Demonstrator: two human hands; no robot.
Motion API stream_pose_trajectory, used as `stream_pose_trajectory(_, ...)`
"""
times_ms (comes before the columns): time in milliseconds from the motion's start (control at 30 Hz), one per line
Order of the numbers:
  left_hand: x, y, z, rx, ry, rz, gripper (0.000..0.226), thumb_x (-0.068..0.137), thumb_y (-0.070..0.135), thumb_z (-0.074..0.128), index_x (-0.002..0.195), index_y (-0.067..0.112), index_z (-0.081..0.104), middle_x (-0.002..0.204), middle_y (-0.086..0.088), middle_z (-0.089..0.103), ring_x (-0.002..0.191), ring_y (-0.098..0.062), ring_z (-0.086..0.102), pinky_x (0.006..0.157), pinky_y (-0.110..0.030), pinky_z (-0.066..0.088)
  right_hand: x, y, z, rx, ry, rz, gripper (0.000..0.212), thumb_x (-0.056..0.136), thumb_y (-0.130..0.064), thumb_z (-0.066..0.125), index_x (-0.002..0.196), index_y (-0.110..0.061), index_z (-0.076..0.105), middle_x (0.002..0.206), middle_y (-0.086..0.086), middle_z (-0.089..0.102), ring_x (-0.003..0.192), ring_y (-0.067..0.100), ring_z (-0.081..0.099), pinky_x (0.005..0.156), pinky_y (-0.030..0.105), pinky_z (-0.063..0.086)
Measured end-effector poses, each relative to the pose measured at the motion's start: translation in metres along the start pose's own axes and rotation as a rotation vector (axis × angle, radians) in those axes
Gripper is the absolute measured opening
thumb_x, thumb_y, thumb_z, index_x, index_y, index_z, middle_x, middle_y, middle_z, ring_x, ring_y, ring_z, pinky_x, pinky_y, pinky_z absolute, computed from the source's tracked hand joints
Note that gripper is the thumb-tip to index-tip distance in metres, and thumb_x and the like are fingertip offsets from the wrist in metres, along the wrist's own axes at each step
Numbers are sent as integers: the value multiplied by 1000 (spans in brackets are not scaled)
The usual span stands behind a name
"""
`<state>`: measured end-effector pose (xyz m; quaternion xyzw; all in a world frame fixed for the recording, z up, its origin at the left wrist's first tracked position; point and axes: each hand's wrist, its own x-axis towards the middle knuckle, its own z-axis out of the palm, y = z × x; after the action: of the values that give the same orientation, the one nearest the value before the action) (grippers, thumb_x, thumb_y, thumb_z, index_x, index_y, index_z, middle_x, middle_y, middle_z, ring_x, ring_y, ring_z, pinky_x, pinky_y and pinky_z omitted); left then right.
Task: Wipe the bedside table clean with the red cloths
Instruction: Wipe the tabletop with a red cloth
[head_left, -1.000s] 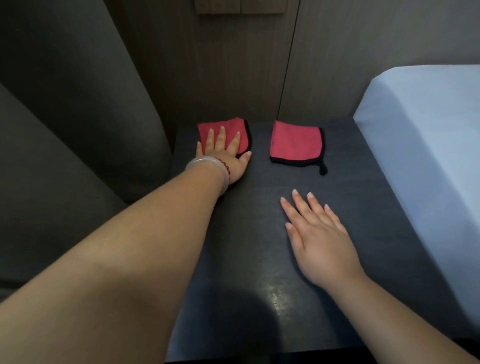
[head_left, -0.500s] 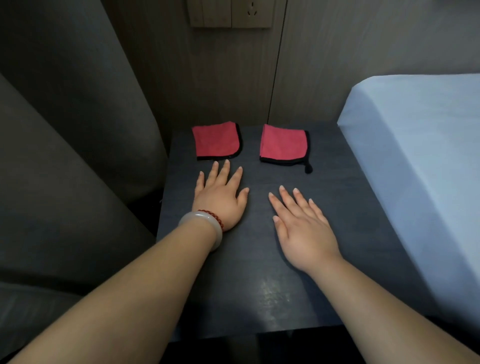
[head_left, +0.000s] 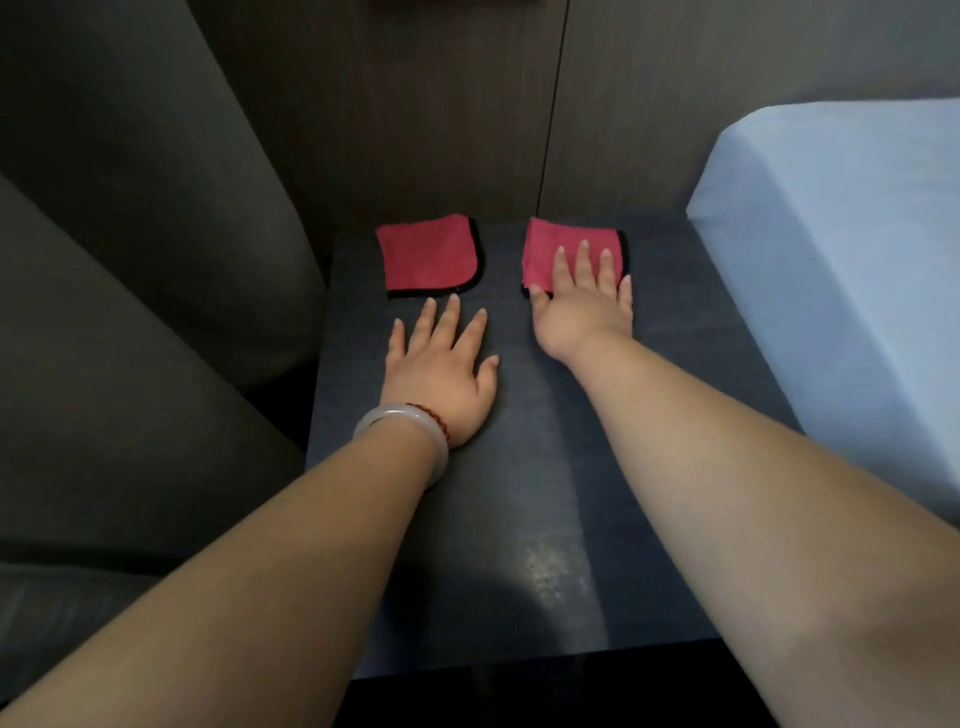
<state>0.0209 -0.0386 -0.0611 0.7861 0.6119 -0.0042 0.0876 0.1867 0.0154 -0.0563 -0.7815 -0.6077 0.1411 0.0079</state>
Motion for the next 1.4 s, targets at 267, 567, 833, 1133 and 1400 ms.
stream_pose_trajectory(267, 2, 1, 1, 0, 5, -9, 61, 98, 52, 19, 155, 33, 7, 164, 1, -2, 150, -21, -6, 119, -49, -5, -69, 32, -4, -68, 260, -92, 55, 98, -57, 31, 127, -17, 54, 137, 11, 49, 127, 34, 41, 101, 47, 32)
stream_pose_trajectory(567, 3, 0, -1, -8, 14, -17, 61, 98, 52, 21, 155, 33, 10, 164, 1, 0, 150, -21, -5, 119, -48, -5, -24, 40, 5, -131, 40, -292, 59, 102, -49, 12, 156, -30, -3, 164, -3, -9, 150, 17, -6, 121, 41, -3)
stream_pose_trajectory(833, 1, 0, 2, -15, 40, -7, 60, 98, 51, 21, 155, 32, 12, 164, 0, 1, 150, -21, -4, 119, -49, -4, -13, 20, 2, -102, 47, -46, 58, 102, -42, 14, 155, -33, -6, 163, -4, -13, 150, 20, -9, 120, 44, -4)
stream_pose_trajectory(1133, 3, 1, 1, -18, 27, -9, 61, 98, 52, 20, 155, 33, 11, 164, 1, 0, 150, -20, -5, 119, -48, -5, 22, 98, -26, -87, 6, 207, 57, 103, -41, 15, 156, -29, -3, 164, 0, -11, 150, 23, -7, 120, 46, -2)
stream_pose_trajectory(1400, 2, 0, 1, -12, 25, -9, 61, 98, 52, 21, 155, 34, 9, 164, 1, -1, 150, -19, -5, 120, -46, -5, -6, 17, 0, -114, -4, -327, 55, 102, -45, 13, 154, -38, -3, 163, -9, -10, 150, 15, -8, 120, 39, -5)
